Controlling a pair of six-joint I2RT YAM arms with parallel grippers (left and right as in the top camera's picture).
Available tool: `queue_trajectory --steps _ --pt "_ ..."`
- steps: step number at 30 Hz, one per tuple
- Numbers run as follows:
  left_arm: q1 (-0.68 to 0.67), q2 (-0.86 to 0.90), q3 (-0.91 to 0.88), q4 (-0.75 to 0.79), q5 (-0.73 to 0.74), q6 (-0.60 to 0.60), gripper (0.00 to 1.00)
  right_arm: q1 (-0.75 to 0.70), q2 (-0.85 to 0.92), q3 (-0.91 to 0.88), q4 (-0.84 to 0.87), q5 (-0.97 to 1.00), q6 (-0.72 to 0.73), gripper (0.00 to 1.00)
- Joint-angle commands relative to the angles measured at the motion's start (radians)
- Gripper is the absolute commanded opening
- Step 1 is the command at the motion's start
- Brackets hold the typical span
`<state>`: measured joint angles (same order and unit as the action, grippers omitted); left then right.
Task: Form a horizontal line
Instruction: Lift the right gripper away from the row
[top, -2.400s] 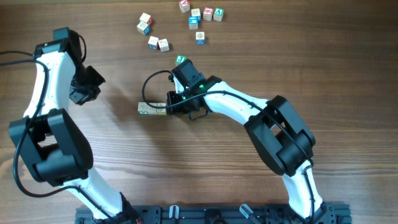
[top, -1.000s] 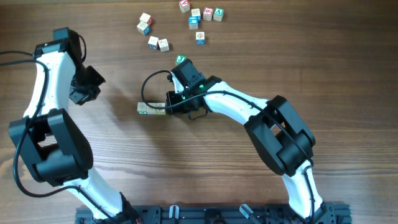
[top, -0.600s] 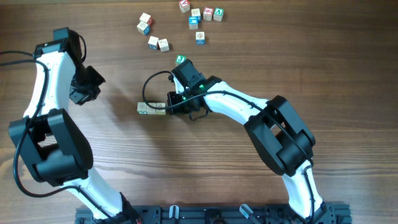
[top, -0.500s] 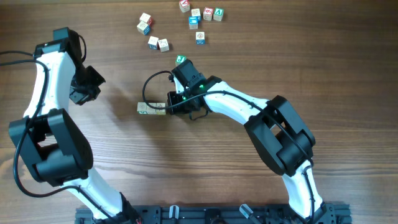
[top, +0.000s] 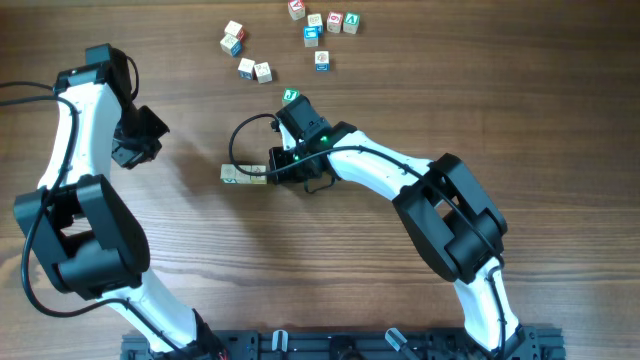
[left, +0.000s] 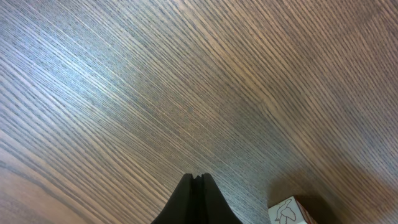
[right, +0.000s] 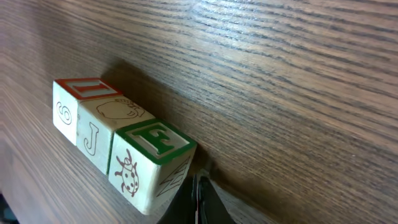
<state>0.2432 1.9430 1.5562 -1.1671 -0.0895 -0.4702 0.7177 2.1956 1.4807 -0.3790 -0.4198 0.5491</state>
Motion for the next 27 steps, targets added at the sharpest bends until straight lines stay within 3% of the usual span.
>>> queue_trajectory --steps 1,19,24,27 --pt "-0.001 -0.019 0.013 0.0 -0.016 -0.013 0.04 0.003 0.021 -0.004 0.009 -0.026 0.0 0.04" --pt "-0.004 -0.019 0.013 -0.005 0.003 -0.009 0.04 -0.01 0.004 -0.004 -0.056 0.083 0.0 0.04" --pt "-0.03 -0.035 0.013 -0.023 0.004 -0.003 0.04 -0.042 -0.113 -0.004 -0.194 0.296 0.001 0.04" --pt "-0.069 -0.076 0.013 -0.015 0.045 0.06 0.04 -0.045 -0.207 -0.004 -0.282 0.476 0.003 0.05"
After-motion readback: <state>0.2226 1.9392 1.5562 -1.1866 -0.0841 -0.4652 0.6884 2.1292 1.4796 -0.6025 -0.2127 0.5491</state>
